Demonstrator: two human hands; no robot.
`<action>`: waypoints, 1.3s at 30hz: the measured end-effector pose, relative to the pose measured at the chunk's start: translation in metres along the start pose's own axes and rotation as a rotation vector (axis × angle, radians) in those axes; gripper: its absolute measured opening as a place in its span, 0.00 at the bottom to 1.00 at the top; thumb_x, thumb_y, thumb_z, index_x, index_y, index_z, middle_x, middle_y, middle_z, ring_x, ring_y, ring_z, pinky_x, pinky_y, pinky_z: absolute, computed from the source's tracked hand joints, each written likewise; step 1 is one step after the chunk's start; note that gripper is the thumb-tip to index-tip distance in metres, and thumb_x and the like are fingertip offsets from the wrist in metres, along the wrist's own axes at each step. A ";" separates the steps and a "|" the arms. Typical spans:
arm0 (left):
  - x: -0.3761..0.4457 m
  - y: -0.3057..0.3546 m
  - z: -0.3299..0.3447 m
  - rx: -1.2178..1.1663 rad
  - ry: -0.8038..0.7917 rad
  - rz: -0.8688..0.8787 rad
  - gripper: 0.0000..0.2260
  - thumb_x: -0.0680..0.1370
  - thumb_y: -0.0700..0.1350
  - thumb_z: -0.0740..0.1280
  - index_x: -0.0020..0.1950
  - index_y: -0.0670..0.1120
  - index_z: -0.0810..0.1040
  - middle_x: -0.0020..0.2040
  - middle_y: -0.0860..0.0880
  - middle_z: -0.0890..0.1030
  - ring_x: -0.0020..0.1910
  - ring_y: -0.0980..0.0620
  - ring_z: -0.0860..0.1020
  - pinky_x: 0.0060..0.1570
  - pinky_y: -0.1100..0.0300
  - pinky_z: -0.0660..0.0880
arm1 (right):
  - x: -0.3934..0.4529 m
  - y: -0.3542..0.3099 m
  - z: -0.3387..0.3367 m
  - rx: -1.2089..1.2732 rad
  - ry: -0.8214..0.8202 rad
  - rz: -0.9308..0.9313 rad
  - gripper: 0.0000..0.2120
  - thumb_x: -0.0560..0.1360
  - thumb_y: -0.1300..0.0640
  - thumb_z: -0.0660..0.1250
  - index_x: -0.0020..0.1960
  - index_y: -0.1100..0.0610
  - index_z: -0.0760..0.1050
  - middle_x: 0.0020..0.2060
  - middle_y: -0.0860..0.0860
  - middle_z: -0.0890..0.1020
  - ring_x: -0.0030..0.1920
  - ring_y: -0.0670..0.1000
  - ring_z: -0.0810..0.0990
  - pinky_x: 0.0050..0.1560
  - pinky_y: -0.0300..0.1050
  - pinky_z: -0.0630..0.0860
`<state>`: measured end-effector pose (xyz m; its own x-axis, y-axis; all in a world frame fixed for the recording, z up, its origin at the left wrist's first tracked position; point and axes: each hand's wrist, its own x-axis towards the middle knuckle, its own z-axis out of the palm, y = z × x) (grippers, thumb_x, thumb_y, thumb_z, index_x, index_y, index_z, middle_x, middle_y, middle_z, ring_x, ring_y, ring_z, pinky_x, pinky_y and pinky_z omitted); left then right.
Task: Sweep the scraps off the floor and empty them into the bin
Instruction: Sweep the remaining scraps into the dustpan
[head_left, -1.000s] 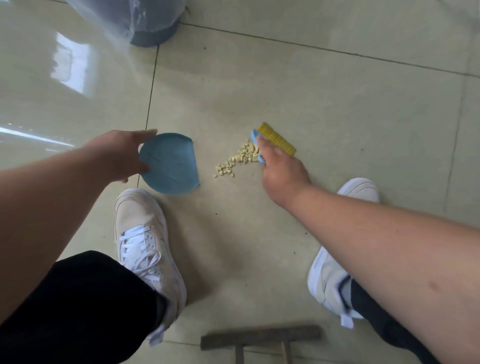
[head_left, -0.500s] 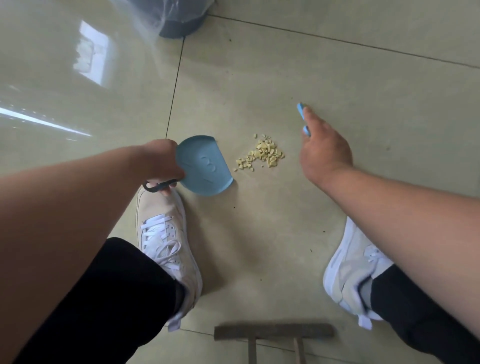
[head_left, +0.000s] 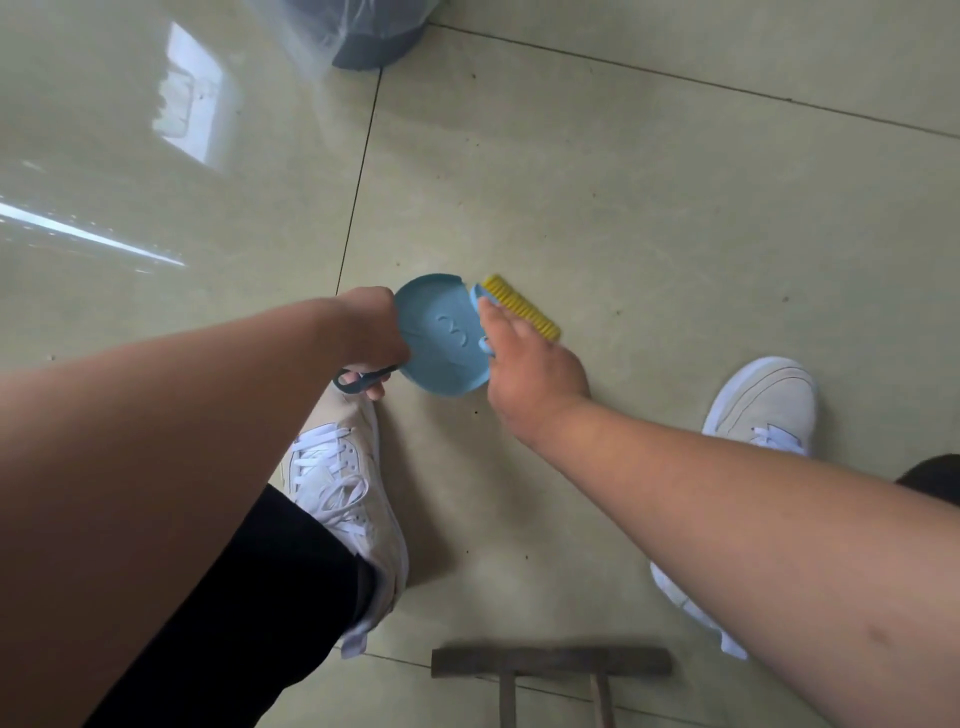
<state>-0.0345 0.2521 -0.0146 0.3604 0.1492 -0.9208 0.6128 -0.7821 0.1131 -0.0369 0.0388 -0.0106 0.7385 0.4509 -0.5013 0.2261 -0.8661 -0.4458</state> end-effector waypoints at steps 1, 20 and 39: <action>0.000 0.001 0.002 -0.005 -0.001 0.003 0.11 0.75 0.36 0.60 0.46 0.37 0.83 0.38 0.37 0.89 0.30 0.45 0.89 0.44 0.50 0.83 | -0.001 -0.007 0.004 -0.005 -0.012 -0.032 0.31 0.81 0.59 0.59 0.82 0.51 0.54 0.80 0.50 0.62 0.74 0.57 0.69 0.67 0.50 0.70; 0.005 -0.019 -0.002 0.055 -0.017 0.022 0.11 0.77 0.37 0.63 0.45 0.34 0.85 0.30 0.43 0.87 0.31 0.43 0.88 0.47 0.43 0.87 | 0.048 0.049 -0.070 0.116 0.284 0.026 0.25 0.82 0.61 0.58 0.78 0.50 0.65 0.73 0.54 0.74 0.69 0.54 0.74 0.64 0.42 0.68; 0.001 -0.023 0.004 0.245 0.015 0.008 0.12 0.77 0.42 0.67 0.48 0.38 0.89 0.32 0.48 0.88 0.33 0.47 0.87 0.38 0.57 0.85 | -0.007 -0.004 0.001 0.118 0.123 -0.320 0.29 0.74 0.59 0.53 0.74 0.62 0.71 0.69 0.62 0.77 0.67 0.66 0.77 0.68 0.64 0.73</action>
<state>-0.0513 0.2678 -0.0201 0.3766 0.1500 -0.9142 0.4219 -0.9063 0.0250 -0.0438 0.0392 -0.0062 0.7148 0.6596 -0.2322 0.3888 -0.6509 -0.6520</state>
